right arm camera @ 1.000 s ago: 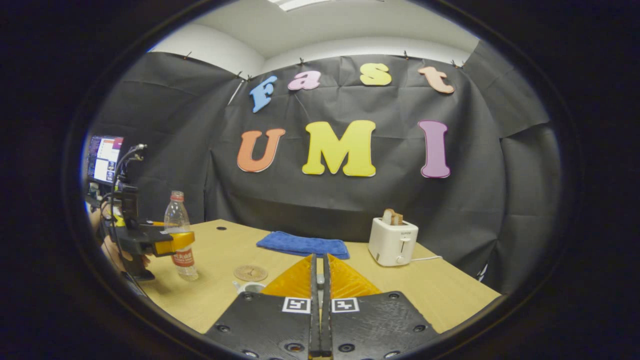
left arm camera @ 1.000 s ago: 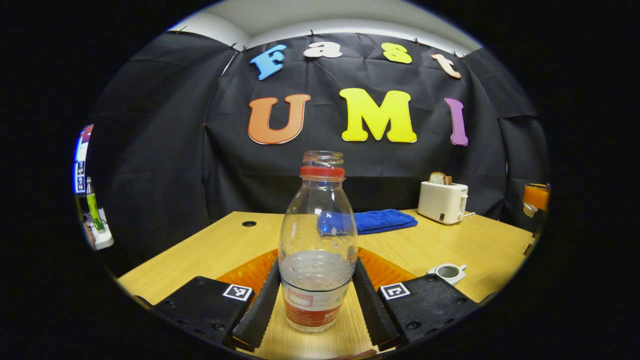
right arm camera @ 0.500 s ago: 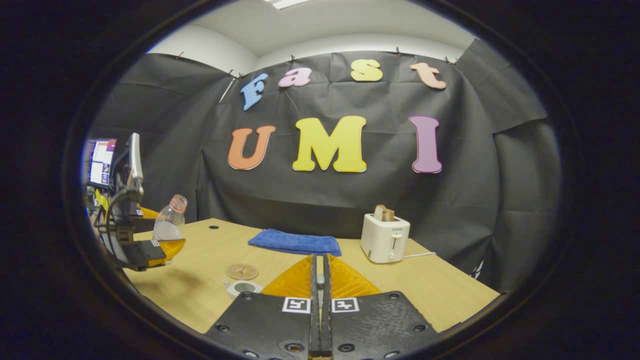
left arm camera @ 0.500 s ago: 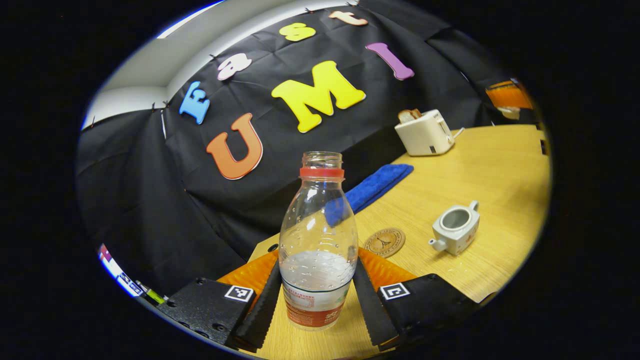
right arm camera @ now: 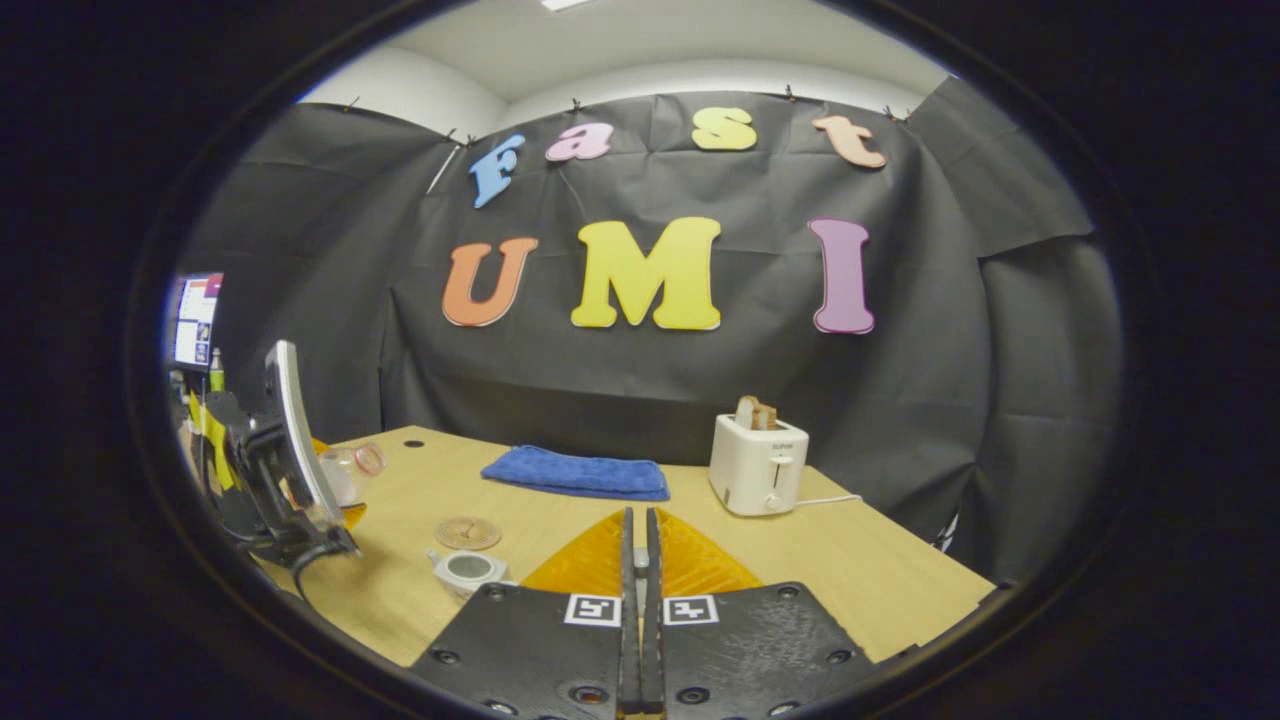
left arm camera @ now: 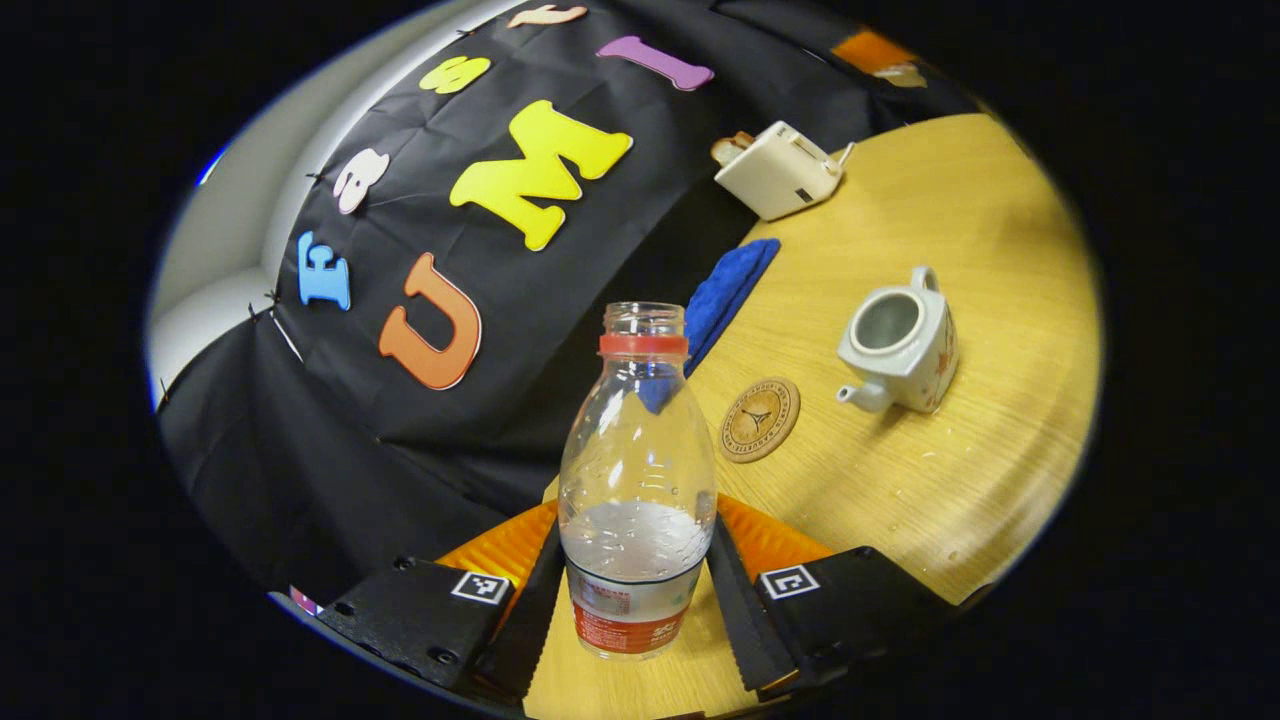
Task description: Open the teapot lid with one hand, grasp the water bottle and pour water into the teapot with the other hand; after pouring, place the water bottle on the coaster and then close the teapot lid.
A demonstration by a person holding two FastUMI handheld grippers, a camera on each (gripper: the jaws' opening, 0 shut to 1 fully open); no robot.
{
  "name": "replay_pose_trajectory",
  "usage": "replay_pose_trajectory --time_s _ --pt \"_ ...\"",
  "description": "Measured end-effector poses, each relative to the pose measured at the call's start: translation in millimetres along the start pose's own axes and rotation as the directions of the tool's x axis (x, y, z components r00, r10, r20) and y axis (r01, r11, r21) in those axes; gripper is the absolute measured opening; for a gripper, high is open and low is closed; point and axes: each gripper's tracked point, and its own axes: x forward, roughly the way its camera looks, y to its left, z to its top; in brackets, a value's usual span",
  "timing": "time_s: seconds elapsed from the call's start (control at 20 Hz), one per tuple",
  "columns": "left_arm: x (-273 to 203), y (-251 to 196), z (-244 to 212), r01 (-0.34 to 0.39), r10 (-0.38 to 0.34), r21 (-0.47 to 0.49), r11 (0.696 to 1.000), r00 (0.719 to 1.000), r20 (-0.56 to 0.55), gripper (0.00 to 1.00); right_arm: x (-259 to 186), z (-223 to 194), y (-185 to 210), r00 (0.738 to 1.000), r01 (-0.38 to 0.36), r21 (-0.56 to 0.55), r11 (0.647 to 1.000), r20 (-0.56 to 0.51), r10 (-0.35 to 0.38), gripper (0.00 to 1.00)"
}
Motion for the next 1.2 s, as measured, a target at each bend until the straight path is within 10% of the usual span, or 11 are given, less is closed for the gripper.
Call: replay_pose_trajectory --time_s 0.35,1.2 --pt "-1.4 -0.8 9.5 -0.041 0.043 0.227 0.973 0.999 -0.004 0.76 6.4 -4.1 -8.6 0.999 0.029 -0.01 1.0 -0.017 -0.029 0.0" --pt "-4.6 -22.9 30.3 0.027 0.008 0.649 0.76 0.999 -0.051 0.76 8.6 -5.9 -24.9 0.998 0.061 -0.029 0.998 -0.028 -0.062 0.0"
